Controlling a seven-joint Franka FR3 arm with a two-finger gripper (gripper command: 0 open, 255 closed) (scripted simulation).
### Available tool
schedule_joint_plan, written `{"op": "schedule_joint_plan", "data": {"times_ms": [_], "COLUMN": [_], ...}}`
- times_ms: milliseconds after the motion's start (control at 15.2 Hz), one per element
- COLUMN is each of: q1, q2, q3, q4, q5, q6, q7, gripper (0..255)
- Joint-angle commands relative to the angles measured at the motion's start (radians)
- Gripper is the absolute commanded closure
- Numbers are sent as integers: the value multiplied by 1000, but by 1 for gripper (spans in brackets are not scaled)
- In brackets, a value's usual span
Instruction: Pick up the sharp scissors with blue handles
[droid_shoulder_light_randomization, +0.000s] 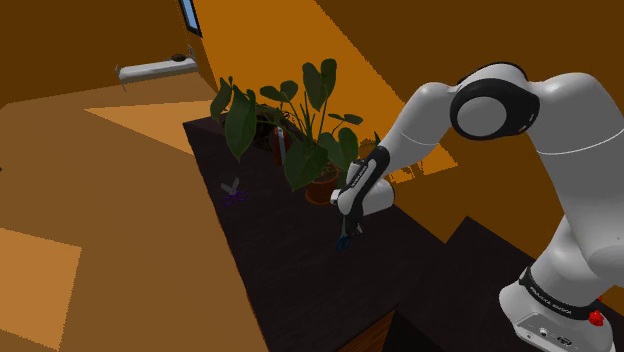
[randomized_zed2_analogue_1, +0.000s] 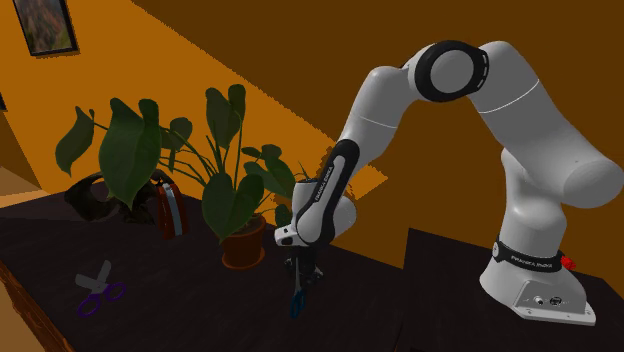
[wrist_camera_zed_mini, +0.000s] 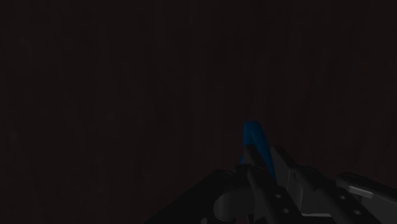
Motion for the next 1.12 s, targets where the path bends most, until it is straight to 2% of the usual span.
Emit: {"op": "schedule_joint_plan", "data": {"times_ms": [0, 1056], "q1": [4, 60], "q2": [-14, -208], "q3": [-4, -76], "q4": [-7, -80], "q5": [-3, -64], "q6": [-7, -131], "q7": [4, 73], "gripper": [255, 255]}}
